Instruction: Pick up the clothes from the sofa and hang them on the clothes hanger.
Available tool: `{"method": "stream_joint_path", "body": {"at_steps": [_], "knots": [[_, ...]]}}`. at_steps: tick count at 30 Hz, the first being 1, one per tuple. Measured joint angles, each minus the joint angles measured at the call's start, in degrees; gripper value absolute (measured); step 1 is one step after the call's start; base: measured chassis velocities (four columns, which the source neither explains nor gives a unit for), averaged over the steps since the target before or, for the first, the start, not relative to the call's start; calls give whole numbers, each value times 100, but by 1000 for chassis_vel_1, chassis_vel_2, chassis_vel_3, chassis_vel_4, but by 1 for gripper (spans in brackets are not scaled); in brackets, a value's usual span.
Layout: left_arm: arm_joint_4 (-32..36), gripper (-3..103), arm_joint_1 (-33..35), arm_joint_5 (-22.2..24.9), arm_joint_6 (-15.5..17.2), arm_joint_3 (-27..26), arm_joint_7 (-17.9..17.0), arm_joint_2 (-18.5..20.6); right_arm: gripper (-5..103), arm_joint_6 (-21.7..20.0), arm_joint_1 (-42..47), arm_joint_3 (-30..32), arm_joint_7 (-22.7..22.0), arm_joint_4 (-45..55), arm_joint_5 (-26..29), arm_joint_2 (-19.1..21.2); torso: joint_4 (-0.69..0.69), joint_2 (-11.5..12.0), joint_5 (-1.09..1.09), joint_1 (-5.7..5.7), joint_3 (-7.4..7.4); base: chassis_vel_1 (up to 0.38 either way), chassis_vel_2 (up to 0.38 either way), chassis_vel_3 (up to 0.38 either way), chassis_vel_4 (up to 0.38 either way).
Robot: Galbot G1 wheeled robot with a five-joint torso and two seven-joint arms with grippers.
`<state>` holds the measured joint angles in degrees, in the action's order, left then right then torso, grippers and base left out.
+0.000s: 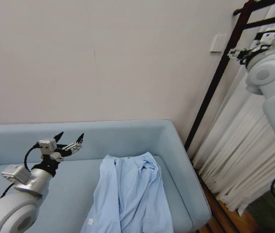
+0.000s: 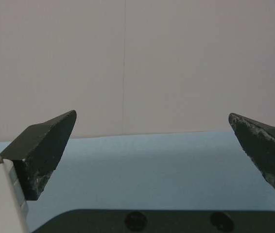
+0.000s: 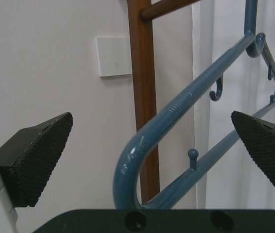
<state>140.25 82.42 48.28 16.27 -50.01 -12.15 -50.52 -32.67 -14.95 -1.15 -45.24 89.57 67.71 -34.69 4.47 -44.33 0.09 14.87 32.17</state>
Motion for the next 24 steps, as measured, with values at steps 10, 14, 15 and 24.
{"method": "stream_joint_path", "body": {"at_steps": [10, 14, 15, 24], "knots": [[-7, 100, -12, -70, -44, 65, 1, -18, 84, 56, 81, -2, 27, -39, -6, 56, 0, 0, 0, 0, 0, 0, 0, 0, 0], [-12, 100, -19, -88, -85, 77, 1, -13, 68, 128, 166, 25, 55, -20, -59, 107, 0, 0, 0, -1, 0, 0, 0, 0, 0], [-17, 100, -22, -113, -100, 78, 2, -11, 62, 139, 191, 37, 62, -13, -63, 123, 0, 0, 0, -1, 0, 0, 0, 0, 0], [-21, 100, -11, -157, -129, 102, 12, -5, 30, 165, 448, 223, 133, 216, -68, 350, -1, 0, 0, -1, 0, 0, 0, 0, 0]]}}
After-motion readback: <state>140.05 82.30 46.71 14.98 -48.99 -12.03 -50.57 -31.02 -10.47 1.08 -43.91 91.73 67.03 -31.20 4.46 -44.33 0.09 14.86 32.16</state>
